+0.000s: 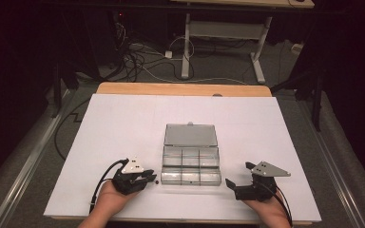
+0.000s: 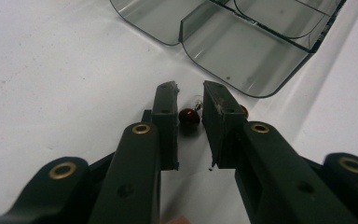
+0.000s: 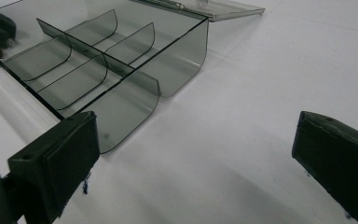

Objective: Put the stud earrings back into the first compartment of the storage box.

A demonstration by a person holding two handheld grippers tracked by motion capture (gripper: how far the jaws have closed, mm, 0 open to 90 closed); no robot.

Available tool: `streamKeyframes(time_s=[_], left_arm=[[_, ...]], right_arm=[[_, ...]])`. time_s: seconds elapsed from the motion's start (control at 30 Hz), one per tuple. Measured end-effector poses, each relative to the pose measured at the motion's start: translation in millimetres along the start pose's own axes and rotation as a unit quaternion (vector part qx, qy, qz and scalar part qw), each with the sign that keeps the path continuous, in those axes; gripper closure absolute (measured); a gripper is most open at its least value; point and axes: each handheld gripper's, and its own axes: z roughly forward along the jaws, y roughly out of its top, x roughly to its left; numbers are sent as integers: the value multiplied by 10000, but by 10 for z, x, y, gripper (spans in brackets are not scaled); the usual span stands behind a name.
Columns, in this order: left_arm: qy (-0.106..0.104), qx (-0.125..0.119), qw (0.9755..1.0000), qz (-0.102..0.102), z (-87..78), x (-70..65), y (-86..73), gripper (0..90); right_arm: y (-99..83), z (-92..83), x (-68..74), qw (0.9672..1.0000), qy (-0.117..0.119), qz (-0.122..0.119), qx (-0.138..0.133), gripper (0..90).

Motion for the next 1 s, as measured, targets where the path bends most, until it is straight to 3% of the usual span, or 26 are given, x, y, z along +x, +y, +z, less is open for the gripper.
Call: streamKeyframes(time_s=[0.6, 1.0], left_arm=[[-18, 10, 9999, 116, 3, -17, -3, 772], [-39, -42, 9999, 107, -8, -15, -8, 773]], right_arm=[[-7, -6, 29, 9999, -113, -85, -30, 37], [-5, 1, 25, 9999, -65, -84, -5, 40]])
